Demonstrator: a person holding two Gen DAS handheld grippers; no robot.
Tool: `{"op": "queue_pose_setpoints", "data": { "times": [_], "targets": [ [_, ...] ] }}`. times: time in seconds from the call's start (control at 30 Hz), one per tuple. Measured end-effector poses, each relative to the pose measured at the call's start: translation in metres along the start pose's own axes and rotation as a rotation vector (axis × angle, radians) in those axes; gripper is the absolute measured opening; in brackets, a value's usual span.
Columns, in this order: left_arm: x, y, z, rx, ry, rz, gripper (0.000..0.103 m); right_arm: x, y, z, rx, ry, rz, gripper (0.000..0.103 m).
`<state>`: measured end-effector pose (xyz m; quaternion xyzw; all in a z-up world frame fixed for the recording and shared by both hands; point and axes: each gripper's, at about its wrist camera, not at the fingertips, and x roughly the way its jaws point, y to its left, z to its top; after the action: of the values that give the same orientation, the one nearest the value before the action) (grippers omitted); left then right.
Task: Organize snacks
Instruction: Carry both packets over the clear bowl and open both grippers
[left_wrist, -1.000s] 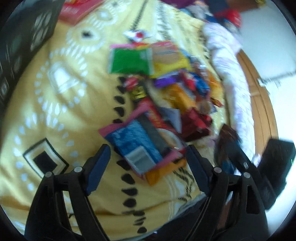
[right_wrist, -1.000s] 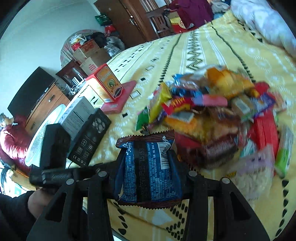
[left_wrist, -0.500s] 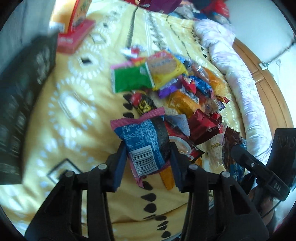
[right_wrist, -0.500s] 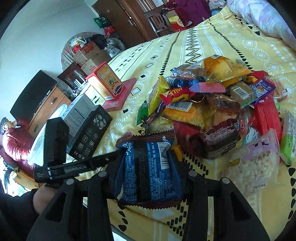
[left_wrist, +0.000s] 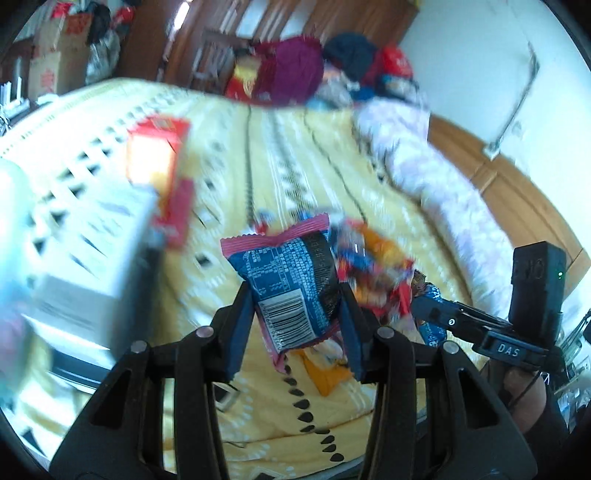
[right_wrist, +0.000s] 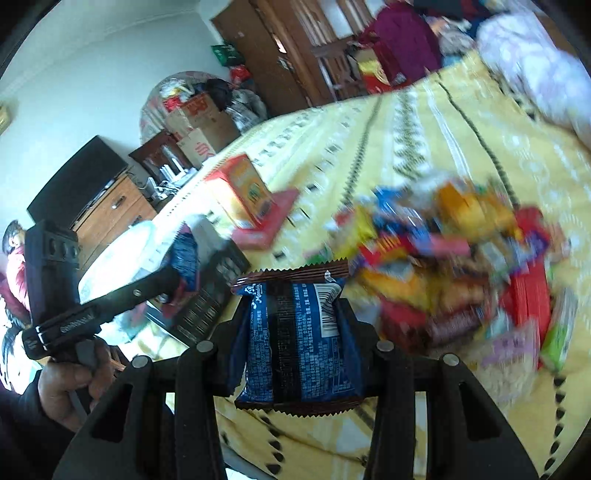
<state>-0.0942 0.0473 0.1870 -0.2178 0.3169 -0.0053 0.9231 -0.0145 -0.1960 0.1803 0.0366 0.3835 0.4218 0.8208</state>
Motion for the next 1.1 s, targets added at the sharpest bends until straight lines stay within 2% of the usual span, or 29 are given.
{"op": "queue_pose_setpoints", "data": {
  "times": [0.13, 0.3, 0.43, 0.6, 0.83, 0.93, 1.1],
  "targets": [
    [-0.046, 0.036, 0.018, -0.042, -0.098, 0.062, 0.045, 0.013, 0.060, 0.031, -0.105, -0.018, 0.066, 0.048],
    [-0.108, 0.112, 0.028, -0.155, -0.193, 0.188, 0.045, 0.053, 0.150, 0.053, -0.234, 0.005, 0.179, 0.048],
    [-0.143, 0.164, 0.024, -0.241, -0.234, 0.271, 0.045, 0.092, 0.220, 0.056, -0.316, 0.048, 0.265, 0.048],
    [-0.158, 0.216, 0.010, -0.335, -0.226, 0.333, 0.045, 0.144, 0.291, 0.046, -0.381, 0.136, 0.333, 0.048],
    [-0.157, 0.238, -0.008, -0.386, -0.173, 0.328, 0.045, 0.195, 0.342, 0.021, -0.408, 0.223, 0.361, 0.048],
    [-0.165, 0.244, -0.013, -0.391, -0.169, 0.324, 0.046, 0.208, 0.351, 0.014, -0.414, 0.246, 0.358, 0.048],
    [-0.171, 0.253, -0.015, -0.409, -0.165, 0.325, 0.055, 0.225, 0.352, 0.010, -0.414, 0.280, 0.353, 0.052]
  ]
}}
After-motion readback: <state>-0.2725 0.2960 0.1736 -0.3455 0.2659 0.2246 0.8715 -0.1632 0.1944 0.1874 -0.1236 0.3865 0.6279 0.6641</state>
